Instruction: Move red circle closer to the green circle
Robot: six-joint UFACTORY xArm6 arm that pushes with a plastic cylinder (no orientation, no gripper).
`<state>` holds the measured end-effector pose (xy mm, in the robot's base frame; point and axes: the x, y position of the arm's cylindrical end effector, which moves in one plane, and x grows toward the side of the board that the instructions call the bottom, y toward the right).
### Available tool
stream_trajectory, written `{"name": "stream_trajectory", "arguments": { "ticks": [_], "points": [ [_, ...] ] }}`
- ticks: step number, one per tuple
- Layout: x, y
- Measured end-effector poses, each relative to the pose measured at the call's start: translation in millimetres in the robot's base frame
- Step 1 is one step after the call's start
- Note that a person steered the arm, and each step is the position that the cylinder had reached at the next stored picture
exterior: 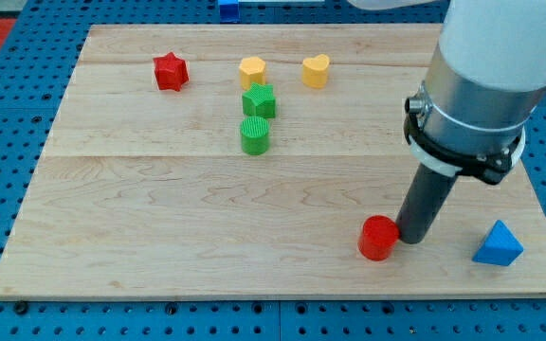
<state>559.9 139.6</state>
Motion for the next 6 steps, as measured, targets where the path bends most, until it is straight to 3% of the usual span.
{"name": "stream_trajectory", "arguments": {
  "ticks": [2, 3, 4, 6],
  "points": [
    [0, -29],
    [17, 4],
    [34, -35],
    [-39, -127]
  ]
}}
